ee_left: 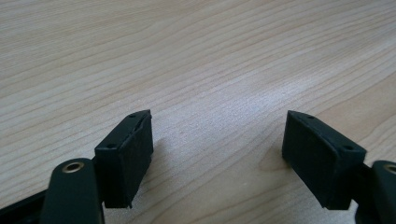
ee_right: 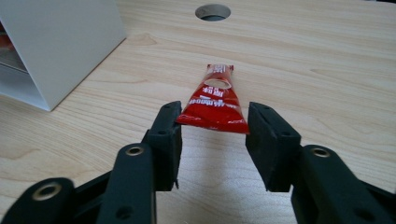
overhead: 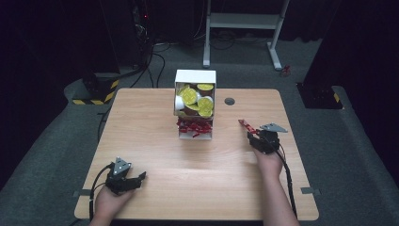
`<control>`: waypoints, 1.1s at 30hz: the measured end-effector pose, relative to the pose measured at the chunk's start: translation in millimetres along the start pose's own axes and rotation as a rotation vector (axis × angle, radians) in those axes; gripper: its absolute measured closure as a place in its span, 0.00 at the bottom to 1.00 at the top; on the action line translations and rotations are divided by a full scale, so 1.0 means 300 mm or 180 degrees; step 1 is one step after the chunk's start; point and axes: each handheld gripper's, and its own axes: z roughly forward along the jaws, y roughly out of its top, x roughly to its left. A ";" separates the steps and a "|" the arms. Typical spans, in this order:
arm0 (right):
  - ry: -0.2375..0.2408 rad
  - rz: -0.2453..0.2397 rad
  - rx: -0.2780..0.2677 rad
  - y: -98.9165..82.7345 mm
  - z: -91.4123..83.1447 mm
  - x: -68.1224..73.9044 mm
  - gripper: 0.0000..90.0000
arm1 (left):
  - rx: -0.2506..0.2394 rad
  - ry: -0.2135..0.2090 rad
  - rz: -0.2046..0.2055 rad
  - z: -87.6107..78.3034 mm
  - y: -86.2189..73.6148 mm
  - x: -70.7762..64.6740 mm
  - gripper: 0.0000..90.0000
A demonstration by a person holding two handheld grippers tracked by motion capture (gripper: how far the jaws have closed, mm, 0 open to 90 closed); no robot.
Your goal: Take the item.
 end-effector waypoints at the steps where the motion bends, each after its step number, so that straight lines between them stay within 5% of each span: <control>1: 0.0007 -0.0011 -0.0004 0.003 -0.001 0.005 0.55 | 0.0005 -0.0002 0.0004 -0.001 0.000 0.000 0.28; 10: 0.0094 -0.0006 0.0064 -0.002 -0.003 0.041 0.34 | 0.0017 -0.0047 -0.0026 0.000 0.000 0.002 0.28; 13: 0.0271 0.0249 0.0150 -0.018 0.017 0.036 0.27 | 0.0019 -0.0053 -0.0021 0.000 0.000 0.002 0.28; 24: 0.0064 -0.0036 -0.0031 -0.002 -0.017 0.079 0.33 | 0.0016 -0.0082 0.0008 0.000 0.000 0.003 0.28; 33: 0.0011 -0.0202 0.0047 -0.001 -0.073 0.148 0.35 | 0.0024 -0.0094 0.0075 -0.004 -0.002 -0.005 0.27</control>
